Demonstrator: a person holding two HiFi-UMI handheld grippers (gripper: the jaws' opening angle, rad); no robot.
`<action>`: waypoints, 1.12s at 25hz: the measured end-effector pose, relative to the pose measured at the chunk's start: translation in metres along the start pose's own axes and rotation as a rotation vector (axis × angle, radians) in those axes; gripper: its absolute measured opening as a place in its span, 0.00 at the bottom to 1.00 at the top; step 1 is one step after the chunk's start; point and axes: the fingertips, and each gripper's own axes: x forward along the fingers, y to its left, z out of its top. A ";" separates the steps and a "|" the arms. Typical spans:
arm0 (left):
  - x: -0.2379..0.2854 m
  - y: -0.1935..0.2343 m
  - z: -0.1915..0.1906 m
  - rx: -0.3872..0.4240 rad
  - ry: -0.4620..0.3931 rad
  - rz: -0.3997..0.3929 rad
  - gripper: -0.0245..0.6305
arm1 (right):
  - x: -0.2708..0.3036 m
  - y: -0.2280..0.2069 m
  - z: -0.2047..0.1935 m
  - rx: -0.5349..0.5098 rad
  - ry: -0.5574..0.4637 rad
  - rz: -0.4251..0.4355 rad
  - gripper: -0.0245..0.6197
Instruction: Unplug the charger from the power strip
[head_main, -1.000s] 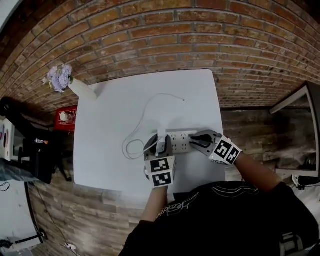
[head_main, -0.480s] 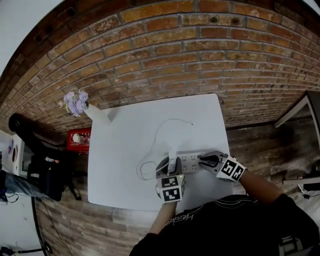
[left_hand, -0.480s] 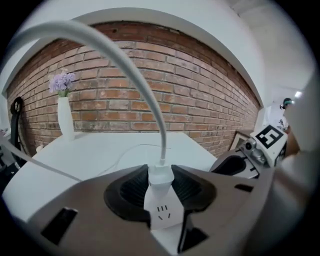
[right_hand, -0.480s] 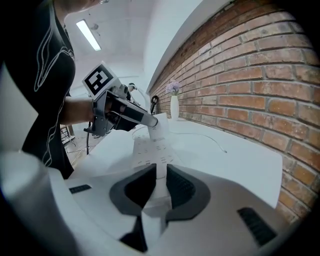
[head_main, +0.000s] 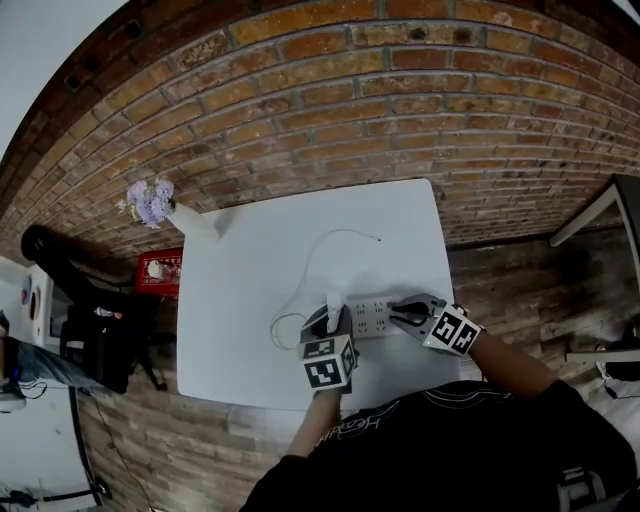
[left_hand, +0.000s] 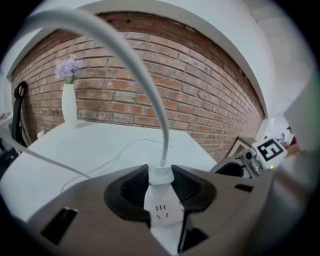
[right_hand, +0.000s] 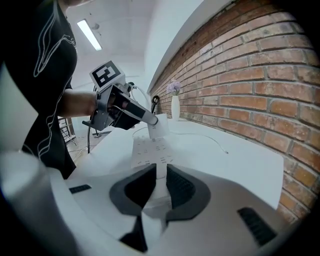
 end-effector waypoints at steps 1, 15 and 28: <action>0.000 -0.001 -0.001 0.054 0.009 0.028 0.25 | 0.001 0.000 0.000 0.000 -0.002 0.000 0.10; -0.067 -0.002 0.071 -0.092 -0.165 -0.121 0.24 | 0.000 0.003 -0.007 0.059 0.019 0.007 0.10; -0.165 -0.014 0.082 -0.033 -0.186 -0.287 0.24 | -0.067 0.001 0.098 0.306 -0.126 -0.231 0.04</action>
